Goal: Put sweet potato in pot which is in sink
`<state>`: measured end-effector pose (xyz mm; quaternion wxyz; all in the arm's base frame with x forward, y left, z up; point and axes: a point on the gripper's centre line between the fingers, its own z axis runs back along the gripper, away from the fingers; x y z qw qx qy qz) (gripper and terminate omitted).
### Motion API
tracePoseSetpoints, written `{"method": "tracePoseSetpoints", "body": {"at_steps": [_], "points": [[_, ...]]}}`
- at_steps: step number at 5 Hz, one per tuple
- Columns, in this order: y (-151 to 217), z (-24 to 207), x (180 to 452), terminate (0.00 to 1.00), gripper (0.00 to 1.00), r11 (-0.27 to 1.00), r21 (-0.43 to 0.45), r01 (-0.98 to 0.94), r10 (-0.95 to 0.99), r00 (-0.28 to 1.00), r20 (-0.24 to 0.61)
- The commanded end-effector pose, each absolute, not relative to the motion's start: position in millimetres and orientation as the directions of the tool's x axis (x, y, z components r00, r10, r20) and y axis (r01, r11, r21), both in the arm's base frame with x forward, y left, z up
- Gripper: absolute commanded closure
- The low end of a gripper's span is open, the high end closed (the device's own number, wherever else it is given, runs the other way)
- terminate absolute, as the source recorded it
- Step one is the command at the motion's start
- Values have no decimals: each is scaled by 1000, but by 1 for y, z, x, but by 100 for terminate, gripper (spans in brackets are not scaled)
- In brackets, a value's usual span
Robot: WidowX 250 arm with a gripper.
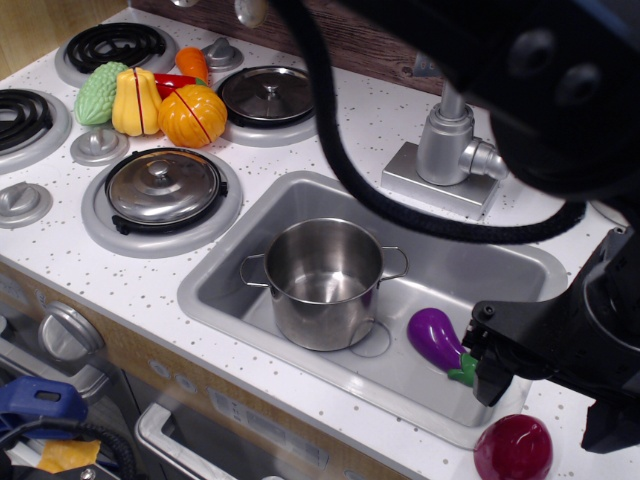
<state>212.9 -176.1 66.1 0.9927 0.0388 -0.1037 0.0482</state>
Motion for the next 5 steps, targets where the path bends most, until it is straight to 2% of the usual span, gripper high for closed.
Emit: {"method": "tracePoseSetpoints", "body": {"at_steps": [1, 5], "points": [[-176, 66, 213, 0, 0, 992, 67, -104, 88, 974, 210], [-162, 22, 215, 0, 0, 990, -61, -124, 137, 950, 281]]}}
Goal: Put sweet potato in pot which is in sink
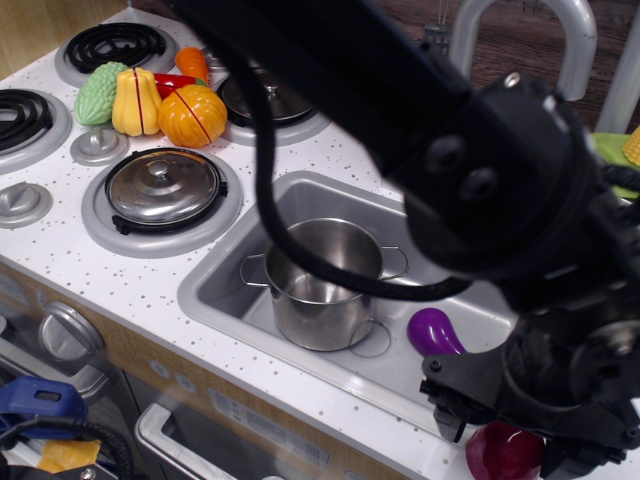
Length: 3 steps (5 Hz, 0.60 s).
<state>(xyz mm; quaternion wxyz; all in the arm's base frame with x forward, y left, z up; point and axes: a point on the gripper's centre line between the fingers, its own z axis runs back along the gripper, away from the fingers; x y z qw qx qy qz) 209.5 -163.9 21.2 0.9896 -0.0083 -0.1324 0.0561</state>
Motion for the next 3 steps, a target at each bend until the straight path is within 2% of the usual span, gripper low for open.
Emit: {"method": "tracePoseSetpoints", "body": {"at_steps": [1, 2, 3], "points": [[-164, 11, 214, 0, 0, 988, -81, -129, 148, 941, 306], [-165, 8, 215, 0, 0, 987, -81, -139, 157, 941, 301], [-161, 20, 219, 0, 100, 992, -60, -111, 123, 953, 275]]}}
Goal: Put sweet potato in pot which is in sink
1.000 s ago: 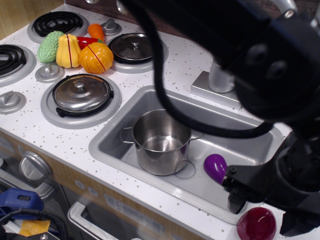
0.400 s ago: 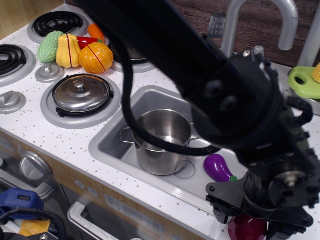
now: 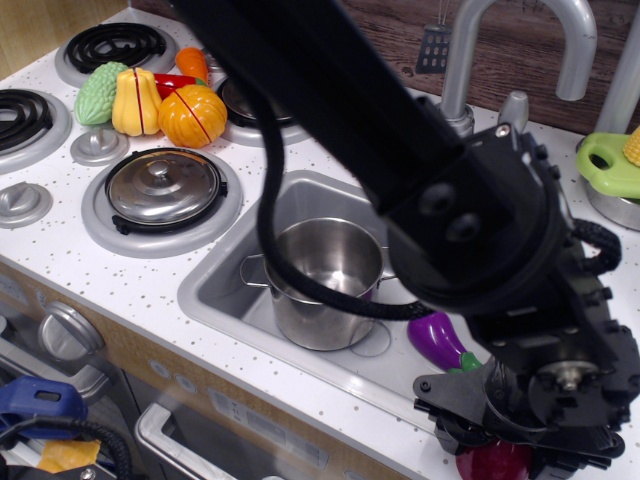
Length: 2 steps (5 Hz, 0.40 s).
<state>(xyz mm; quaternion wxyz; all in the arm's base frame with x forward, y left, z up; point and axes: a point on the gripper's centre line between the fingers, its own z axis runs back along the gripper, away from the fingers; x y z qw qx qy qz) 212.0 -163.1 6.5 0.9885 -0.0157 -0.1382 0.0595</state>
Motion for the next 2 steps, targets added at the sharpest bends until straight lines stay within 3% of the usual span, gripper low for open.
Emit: {"method": "tracePoseSetpoints", "body": {"at_steps": [1, 2], "points": [[-151, 42, 222, 0, 100, 998, -23, -51, 55, 970, 237], [-125, 61, 235, 0, 100, 997, 76, 21, -34, 983, 178]]}}
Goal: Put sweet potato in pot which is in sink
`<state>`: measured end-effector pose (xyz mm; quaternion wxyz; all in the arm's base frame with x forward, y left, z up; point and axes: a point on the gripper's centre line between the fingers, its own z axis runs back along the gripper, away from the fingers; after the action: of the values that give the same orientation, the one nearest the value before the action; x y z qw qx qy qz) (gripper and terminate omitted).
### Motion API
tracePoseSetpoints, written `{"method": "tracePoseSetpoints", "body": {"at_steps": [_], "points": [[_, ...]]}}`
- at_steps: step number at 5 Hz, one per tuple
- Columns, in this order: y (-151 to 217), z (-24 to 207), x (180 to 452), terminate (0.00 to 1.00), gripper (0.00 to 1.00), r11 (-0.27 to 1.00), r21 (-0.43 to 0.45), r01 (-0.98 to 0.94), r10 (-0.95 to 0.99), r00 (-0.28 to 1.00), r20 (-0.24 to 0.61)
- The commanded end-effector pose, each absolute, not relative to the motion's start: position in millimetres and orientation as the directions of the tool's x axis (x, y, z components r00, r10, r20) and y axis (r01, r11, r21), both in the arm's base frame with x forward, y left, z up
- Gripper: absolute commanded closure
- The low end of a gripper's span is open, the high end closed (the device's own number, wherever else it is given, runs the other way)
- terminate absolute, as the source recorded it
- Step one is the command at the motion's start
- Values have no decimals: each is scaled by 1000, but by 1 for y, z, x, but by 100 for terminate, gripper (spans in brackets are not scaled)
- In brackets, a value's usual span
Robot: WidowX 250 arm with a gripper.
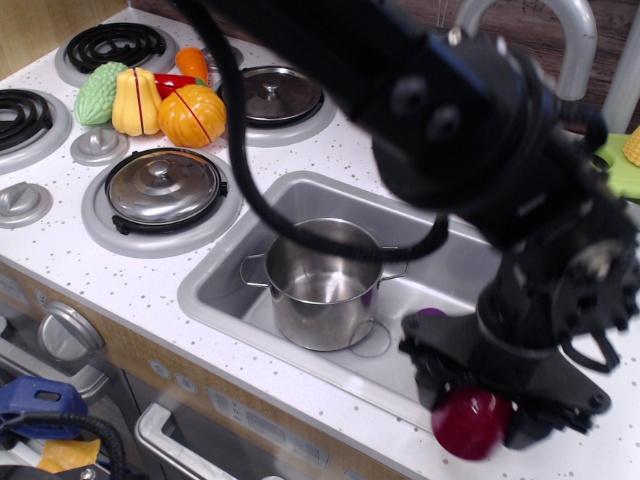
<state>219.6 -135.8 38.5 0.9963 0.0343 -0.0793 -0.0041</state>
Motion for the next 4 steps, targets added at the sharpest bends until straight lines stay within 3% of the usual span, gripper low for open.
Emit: {"method": "tracePoseSetpoints", "body": {"at_steps": [1, 3, 4], "points": [[-86, 66, 253, 0, 100, 983, 100, 156, -173, 966, 191], [-29, 72, 287, 0, 100, 904, 199, 377, -417, 881, 222], [-8, 63, 298, 0, 100, 846, 235, 479, -529, 810, 252]]}}
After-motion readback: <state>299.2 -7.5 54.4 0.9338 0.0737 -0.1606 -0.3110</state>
